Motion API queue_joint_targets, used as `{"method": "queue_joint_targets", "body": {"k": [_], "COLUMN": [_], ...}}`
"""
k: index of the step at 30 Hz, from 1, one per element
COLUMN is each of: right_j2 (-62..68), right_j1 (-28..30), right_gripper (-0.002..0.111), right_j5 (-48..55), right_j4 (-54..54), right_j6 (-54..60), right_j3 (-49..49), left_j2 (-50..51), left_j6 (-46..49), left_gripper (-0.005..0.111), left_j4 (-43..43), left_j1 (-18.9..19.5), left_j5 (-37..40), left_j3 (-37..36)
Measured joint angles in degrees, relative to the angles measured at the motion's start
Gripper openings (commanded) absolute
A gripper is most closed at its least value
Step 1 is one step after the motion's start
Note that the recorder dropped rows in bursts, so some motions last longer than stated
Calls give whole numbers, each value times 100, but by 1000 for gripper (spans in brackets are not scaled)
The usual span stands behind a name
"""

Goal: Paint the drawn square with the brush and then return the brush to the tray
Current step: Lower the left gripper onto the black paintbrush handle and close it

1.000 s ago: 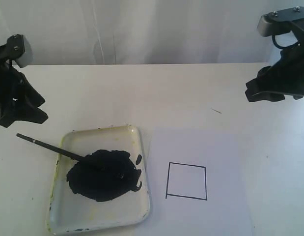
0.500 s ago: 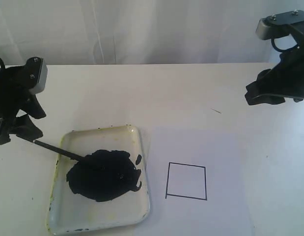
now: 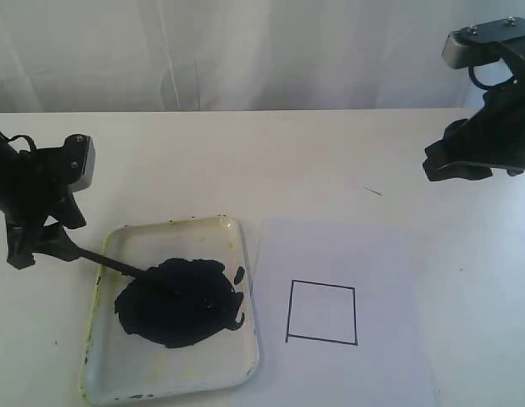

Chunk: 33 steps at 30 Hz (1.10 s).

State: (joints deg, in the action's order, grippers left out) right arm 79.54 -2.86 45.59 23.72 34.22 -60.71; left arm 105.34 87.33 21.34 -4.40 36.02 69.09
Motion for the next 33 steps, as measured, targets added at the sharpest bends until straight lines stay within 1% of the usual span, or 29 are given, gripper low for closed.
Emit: {"method": "queue_joint_targets", "body": {"k": [6,10,15,29,31,32,33], "right_j2": [0,0,0,0,0,0,0], "right_j1": [0,0,0,0,0,0,0], "right_gripper": [42,42,42,42,42,42,42], "right_j5": [0,-10,-21,-45,-45,-45,-45], "right_j4": [10,10,10,10,10,10,10], "right_j6": [0,0,0,0,0,0,0], "right_j3": [0,0,0,0,0,0,0], "left_j2": [137,250,275,514,573,586,608], "left_j6": [116,138,566,1119,1143,1151,1168], "left_gripper": [59,59,59,59,55,48,46], "left_j4": [316,316,316,316,326,326,326], "left_j1": [-3,-14,-14,-14,-14,-14,-14], "left_j5": [-249,-249,-112,-130,-140,-140,-130], "left_j3": [0,0,0,8,8,8,8]}}
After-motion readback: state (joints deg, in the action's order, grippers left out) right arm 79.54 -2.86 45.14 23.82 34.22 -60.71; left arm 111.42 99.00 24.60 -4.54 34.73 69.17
